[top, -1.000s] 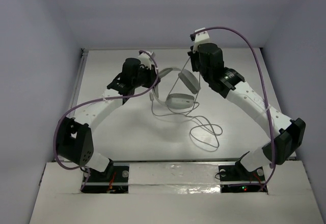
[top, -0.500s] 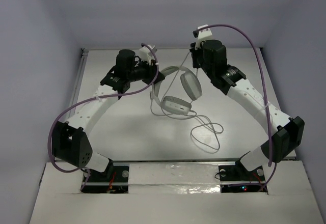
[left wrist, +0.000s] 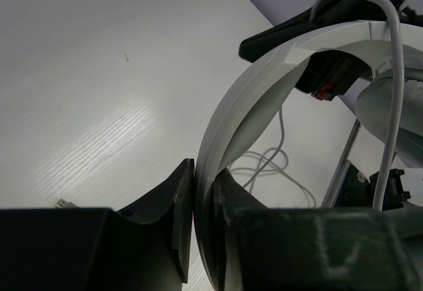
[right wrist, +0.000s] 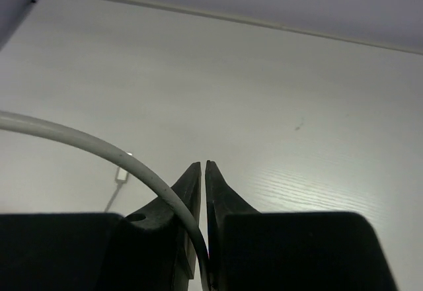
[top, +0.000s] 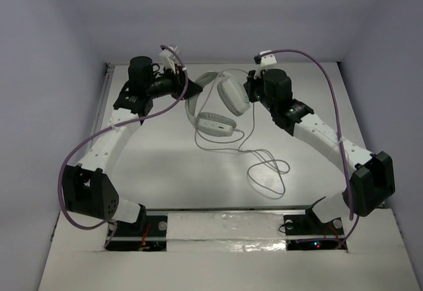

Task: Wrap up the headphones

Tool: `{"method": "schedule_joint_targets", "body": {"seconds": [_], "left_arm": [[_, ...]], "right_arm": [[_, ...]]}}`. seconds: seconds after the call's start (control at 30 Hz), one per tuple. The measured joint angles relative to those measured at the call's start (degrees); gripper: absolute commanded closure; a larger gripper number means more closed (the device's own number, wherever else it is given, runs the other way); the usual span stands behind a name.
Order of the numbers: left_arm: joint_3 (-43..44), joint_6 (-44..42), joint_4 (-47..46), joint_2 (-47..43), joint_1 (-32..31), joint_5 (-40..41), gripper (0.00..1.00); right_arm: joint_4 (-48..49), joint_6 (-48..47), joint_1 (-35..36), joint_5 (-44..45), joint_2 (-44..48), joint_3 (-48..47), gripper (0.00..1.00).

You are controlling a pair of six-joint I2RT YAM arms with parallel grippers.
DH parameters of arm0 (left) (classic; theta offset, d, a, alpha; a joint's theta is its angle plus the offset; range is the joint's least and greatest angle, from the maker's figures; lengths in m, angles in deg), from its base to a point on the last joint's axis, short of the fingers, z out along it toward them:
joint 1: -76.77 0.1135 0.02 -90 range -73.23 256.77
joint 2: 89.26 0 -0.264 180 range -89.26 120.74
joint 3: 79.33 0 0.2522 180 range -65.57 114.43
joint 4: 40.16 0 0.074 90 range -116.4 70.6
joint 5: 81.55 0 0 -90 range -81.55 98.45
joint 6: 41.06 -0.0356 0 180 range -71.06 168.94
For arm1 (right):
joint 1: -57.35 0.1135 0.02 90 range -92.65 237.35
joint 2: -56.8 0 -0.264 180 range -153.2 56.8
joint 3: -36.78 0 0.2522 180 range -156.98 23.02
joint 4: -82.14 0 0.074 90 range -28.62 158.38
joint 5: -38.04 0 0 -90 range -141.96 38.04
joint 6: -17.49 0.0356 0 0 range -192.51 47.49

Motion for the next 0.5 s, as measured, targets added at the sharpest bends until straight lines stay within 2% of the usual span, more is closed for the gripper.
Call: {"method": "schedule_joint_targets", "body": {"seconds": [0.1,0.3,0.5], "left_arm": [[1.2,1.6,-0.6,-0.1,0.0,-0.6,1.00],[3.4,6.3,-3.4,-1.9,0.8,-0.4,1.00],[5.2,15.9,-9.7,-2.6,1.9,1.7,1.00]], "right_arm": [[4.9,2.8,0.0,-4.7,0.4,2.4,0.85],[20.7,10.4,0.0,-17.6,3.3,14.4,0.84],[32.1,16.9,0.0,-27.4,-0.7,20.5,0.81]]}}
